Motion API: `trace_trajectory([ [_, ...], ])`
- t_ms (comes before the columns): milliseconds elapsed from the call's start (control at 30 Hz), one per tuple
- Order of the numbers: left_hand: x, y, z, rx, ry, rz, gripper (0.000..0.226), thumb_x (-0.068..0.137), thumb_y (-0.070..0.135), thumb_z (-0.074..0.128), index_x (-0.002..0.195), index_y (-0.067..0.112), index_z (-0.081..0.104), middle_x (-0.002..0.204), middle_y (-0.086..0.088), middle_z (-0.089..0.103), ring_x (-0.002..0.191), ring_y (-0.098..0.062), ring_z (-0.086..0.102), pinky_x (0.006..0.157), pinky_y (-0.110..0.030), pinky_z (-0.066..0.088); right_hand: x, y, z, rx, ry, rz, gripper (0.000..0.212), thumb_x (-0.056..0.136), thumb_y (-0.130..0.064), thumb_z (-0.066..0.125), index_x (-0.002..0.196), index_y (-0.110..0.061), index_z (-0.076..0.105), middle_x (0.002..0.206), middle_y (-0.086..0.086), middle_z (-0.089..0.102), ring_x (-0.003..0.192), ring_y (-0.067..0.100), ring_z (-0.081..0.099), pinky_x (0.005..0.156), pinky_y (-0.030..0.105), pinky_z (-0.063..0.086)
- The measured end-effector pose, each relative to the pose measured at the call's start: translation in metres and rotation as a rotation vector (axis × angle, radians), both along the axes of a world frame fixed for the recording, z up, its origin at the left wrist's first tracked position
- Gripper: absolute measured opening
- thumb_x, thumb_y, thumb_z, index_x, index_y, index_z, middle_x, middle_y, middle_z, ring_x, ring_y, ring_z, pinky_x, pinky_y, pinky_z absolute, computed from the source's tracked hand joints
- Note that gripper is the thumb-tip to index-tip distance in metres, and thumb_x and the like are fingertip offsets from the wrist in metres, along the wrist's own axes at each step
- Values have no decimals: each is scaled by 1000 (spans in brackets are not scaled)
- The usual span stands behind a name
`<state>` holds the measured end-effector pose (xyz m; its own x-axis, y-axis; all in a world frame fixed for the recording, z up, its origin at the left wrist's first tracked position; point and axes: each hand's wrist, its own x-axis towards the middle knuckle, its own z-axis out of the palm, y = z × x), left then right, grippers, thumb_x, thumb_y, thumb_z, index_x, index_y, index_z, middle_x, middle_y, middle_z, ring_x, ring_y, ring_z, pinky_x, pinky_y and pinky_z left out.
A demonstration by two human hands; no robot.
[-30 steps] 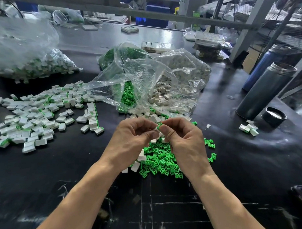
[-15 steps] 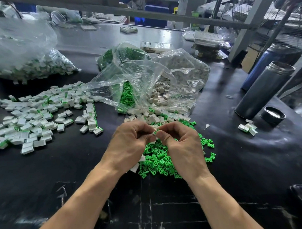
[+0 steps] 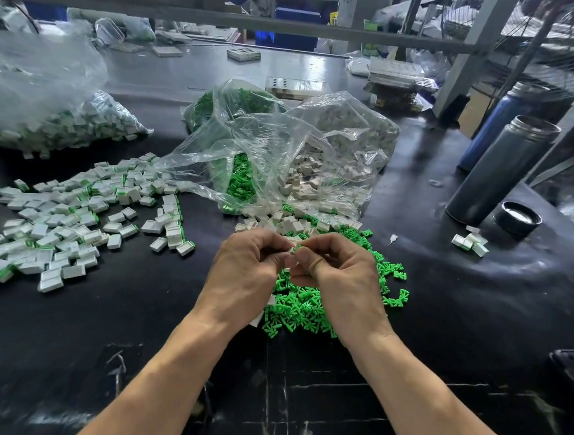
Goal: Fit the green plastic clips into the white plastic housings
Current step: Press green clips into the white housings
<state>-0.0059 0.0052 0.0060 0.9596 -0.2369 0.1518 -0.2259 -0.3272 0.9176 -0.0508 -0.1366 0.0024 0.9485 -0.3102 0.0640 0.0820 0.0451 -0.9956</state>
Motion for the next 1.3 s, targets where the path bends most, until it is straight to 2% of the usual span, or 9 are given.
trace_trajectory([
  [200, 1, -1, 3, -45, 4, 17, 16, 89, 8, 77, 88, 24, 77, 77, 13, 74, 67, 1, 65, 66, -24, 54, 3, -3, -2, -24, -51, -4, 12, 92, -1, 73, 87, -10, 76, 75, 6, 75, 68, 18, 71, 64, 31, 62],
  [400, -2, 1, 7, -130, 16, -21, 13, 90, 6, 76, 94, 18, 77, 82, 11, 75, 74, 3, 68, 68, -14, 52, 4, -12, 0, 46, -12, 62, 15, 96, -29, 72, 90, -15, 74, 78, 7, 72, 61, 18, 65, 49, 29, 54],
  [500, -2, 0, 10, -149, 25, -61, 10, 87, 10, 78, 92, 19, 76, 89, 8, 69, 83, -6, 66, 80, -27, 56, 6, -14, 1, 126, 73, 158, 44, 97, -56, 61, 87, -13, 68, 75, 9, 67, 54, 18, 55, 38, 25, 41],
  [633, -4, -5, 15, -200, 72, -121, 6, 87, 12, 78, 92, 14, 76, 113, -1, 67, 93, -21, 66, 93, -44, 56, 4, -10, 3, -11, 145, 226, 66, 93, -78, 38, 75, -23, 71, 67, 6, 64, 48, 15, 50, 39, 22, 35],
  [733, -5, -7, 14, -235, 120, -190, 6, 90, 10, 76, 94, 6, 74, 116, -11, 68, 95, -39, 68, 93, -57, 54, 3, -4, 4, -43, 138, 227, 69, 103, -70, 32, 60, -29, 67, 56, -1, 51, 43, 10, 41, 39, 19, 31],
  [833, -7, -8, 13, -288, 156, -224, 5, 90, 8, 74, 94, 5, 74, 99, -18, 72, 83, -32, 70, 88, -52, 58, 5, 1, 4, 21, 109, 206, 68, 109, -55, 31, 56, -34, 68, 52, -9, 34, 42, 7, 30, 38, 18, 26],
  [967, -8, -11, 11, -321, 173, -241, 9, 91, 10, 74, 99, 7, 75, 85, -15, 74, 78, -22, 70, 82, -44, 58, 8, 3, -1, -11, 82, 141, 73, 100, -61, 34, 82, 2, 69, 49, -13, 30, 42, 6, 27, 40, 20, 24],
  [1200, -8, -14, 13, -283, 145, -199, 7, 91, 11, 75, 98, 10, 74, 85, -13, 75, 79, -28, 71, 87, -55, 58, 9, 3, -2, 47, 85, 108, 58, 94, -59, 37, 53, -24, 58, 48, -12, 30, 40, 7, 25, 39, 18, 23],
  [1300, -9, -13, 13, -260, 149, -182, 9, 91, 12, 76, 99, 10, 74, 88, -13, 76, 88, -38, 71, 91, -56, 56, 10, 1, -3, 6, 107, 113, 71, 93, -66, 34, 56, -12, 64, 46, -11, 32, 39, 8, 27, 39, 18, 24],
])
